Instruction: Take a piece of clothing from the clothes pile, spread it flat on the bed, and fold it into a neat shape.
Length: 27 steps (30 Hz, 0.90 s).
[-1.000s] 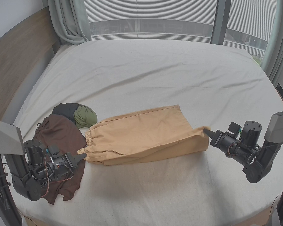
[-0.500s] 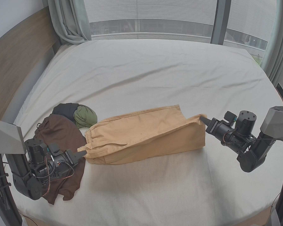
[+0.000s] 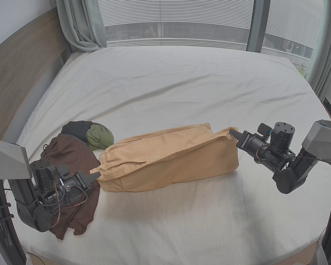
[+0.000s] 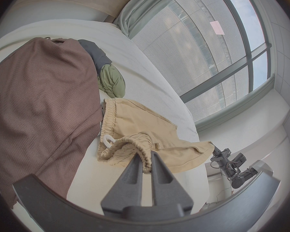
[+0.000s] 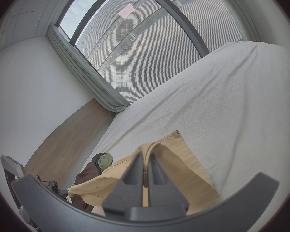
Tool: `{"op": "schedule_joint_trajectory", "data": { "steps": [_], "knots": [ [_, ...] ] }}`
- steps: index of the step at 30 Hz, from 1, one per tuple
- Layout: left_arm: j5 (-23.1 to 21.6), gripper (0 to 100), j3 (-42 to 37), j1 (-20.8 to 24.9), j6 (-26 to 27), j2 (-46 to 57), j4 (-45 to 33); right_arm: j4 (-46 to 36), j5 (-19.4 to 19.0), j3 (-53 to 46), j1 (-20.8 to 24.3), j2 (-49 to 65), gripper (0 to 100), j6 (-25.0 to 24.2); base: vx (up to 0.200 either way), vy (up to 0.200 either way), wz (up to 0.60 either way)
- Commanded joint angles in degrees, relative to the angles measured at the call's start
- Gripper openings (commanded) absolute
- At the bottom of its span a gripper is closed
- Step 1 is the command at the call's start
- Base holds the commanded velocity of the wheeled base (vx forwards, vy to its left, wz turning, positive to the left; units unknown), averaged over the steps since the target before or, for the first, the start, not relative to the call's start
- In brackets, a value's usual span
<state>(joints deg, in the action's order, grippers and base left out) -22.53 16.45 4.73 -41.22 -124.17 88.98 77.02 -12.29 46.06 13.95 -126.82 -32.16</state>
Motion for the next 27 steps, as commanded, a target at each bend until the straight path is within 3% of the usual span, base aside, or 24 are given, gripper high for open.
{"op": "schedule_joint_trajectory", "data": {
  "steps": [1,11,27],
  "knots": [
    [0.9,0,1.4,0.1,-0.5,-1.2,0.1,-1.5,0.0,2.0,0.1,0.0,0,0.1,0.000,0.000,0.00],
    [4.2,0,5.2,0.0,-2.0,-3.7,0.1,-10.9,0.0,11.1,0.0,-1.4,0,2.5,0.000,0.000,0.00],
    [4.6,0,7.4,-0.3,-3.3,-4.8,0.1,-17.9,0.1,19.3,0.6,-3.5,0,4.7,0.000,0.000,0.00]
  ]
}}
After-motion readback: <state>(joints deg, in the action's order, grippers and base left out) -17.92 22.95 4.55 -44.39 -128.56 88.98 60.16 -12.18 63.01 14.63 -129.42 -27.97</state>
